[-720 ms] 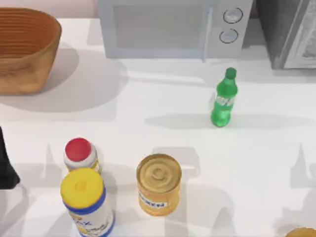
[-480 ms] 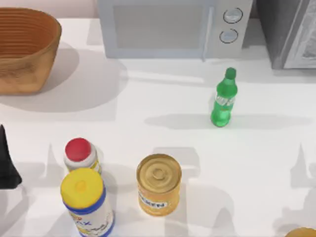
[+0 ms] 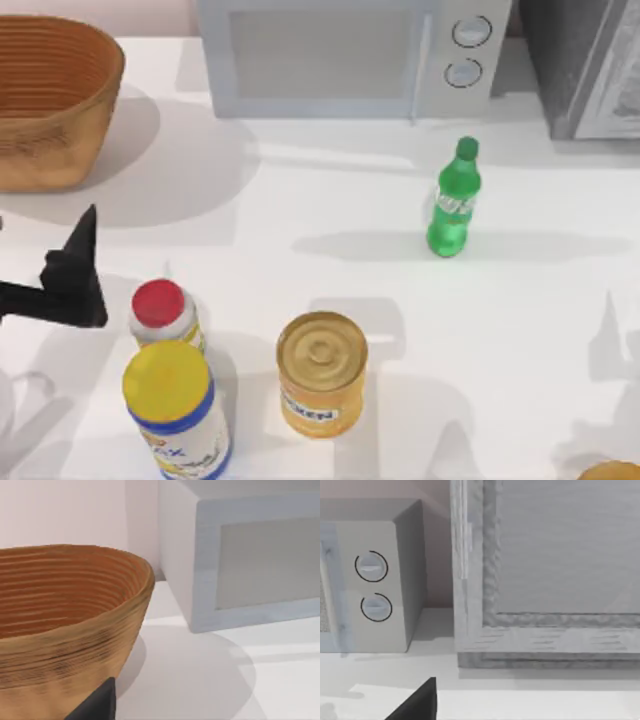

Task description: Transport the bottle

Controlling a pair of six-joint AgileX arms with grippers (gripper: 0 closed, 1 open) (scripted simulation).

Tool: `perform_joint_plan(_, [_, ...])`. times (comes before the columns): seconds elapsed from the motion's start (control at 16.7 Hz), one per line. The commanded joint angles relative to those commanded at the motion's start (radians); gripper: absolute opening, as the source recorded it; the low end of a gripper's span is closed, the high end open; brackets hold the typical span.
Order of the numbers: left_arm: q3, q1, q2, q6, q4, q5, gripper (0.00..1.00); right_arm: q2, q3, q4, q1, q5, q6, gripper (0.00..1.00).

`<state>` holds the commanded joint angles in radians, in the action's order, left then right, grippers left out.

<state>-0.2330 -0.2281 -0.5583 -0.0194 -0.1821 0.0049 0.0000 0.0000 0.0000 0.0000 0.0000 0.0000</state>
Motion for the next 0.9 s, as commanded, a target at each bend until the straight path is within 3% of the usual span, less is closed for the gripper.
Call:
perform_joint_plan(0.54, [-0.401, -0.336, -0.907, -0.012, -0.328, 0.02, 1.0, 0.0, 0.0, 0.0, 0.0, 0.0, 0.0, 1.0])
perform_joint_plan(0.9, [-0.571, -0.499, -1.285, -0.015, -0.464, 0.04, 1.0, 0.0, 0.0, 0.0, 0.0, 0.0, 0.0, 1.0])
